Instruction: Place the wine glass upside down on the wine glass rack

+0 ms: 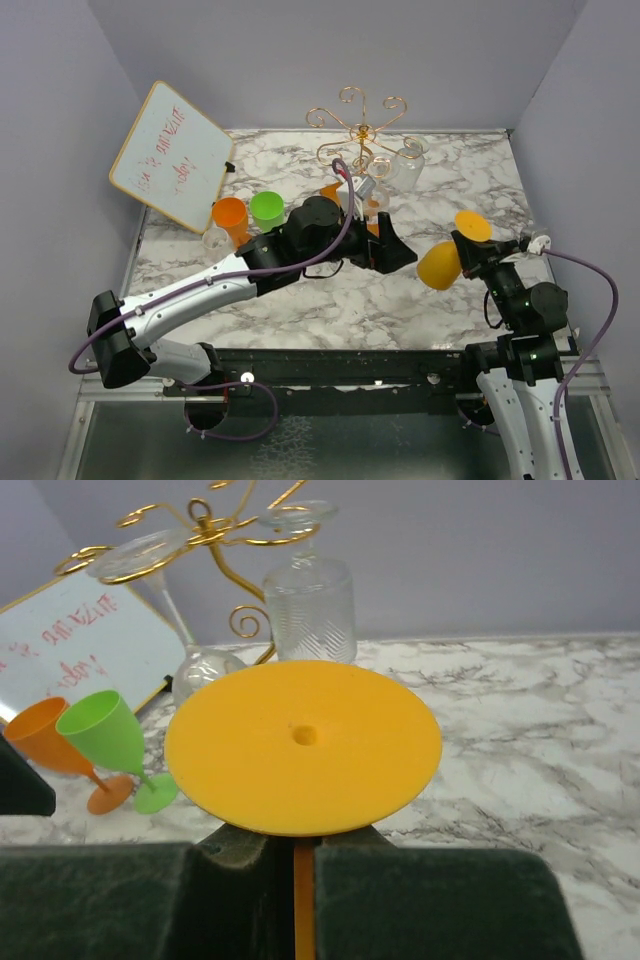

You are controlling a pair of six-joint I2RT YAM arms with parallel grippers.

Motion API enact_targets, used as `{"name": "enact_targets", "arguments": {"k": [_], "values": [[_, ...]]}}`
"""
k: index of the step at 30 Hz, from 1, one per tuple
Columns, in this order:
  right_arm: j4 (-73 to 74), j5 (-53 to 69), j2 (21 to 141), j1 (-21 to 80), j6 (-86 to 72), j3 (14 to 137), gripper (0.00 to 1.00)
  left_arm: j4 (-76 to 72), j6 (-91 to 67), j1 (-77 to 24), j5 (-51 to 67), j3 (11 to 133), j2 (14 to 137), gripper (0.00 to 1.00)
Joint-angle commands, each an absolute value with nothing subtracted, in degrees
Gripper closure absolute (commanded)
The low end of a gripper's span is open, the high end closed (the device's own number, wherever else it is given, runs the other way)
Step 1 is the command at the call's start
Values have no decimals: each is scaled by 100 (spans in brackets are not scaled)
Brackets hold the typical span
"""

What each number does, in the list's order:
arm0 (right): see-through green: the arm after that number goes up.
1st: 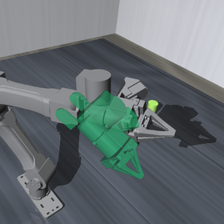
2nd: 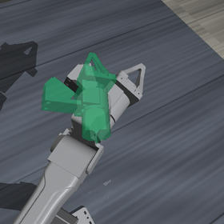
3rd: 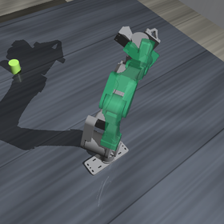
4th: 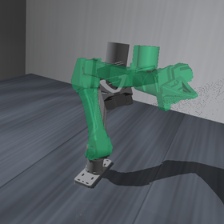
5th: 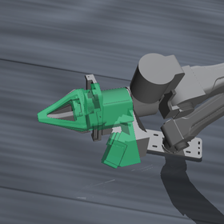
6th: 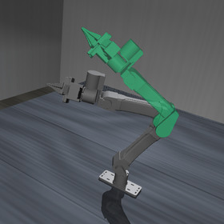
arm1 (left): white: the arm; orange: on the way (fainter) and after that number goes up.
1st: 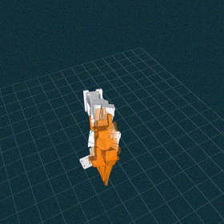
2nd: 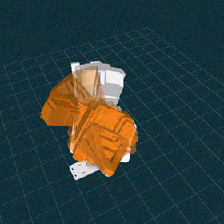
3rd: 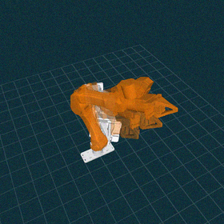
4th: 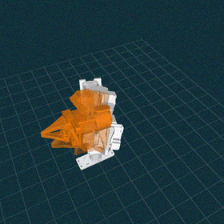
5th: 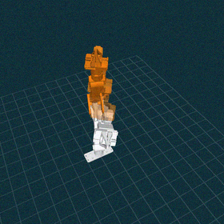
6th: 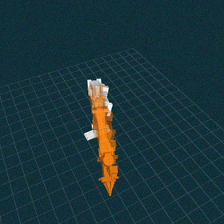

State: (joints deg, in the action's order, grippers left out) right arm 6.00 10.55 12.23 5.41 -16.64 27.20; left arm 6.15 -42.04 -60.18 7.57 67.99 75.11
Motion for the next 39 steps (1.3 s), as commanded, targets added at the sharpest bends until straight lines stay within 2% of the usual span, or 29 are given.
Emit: {"name": "enact_targets", "arguments": {"k": [1, 7, 13, 18, 22, 30, 33, 37, 39], "values": [[53, 2016, 1295, 531, -1039, 2875, 99, 639, -4520, -5912, 1338, 7284, 7372, 1], [-193, 2941, 1752, 534, -646, 3241, 99, 586, -4954, -5880, 1511, 7671, 7601, 1], [-200, 3806, 1663, 533, -152, 3312, 99, 345, -5107, -5863, 1819, 7978, 7948, 2], [-504, 4395, 1565, 530, -261, 3225, 99, 294, -5225, -5862, 2046, 8104, 8193, 11], [-915, 4716, 1421, 535, -355, 3190, 99, 519, -5200, -5862, 2223, 8338, 8366, 24], [-890, 4968, 1465, 528, -193, 3156, 99, 248, -5549, -5715, 2702, 8265, 8394, 60], [-863, 5042, 1474, 535, -185, 3140, 99, 64, -5665, -5653, 2853, 8163, 8334, 68], [-840, 5110, 1486, 528, -195, 3154, 99, -328, -5725, -5626, 3215, 8013, 8288, 98], [-904, 5224, 1477, 535, -340, 3178, 95, -469, -5730, -5625, 3385, 7953, 8263, 100]]}}
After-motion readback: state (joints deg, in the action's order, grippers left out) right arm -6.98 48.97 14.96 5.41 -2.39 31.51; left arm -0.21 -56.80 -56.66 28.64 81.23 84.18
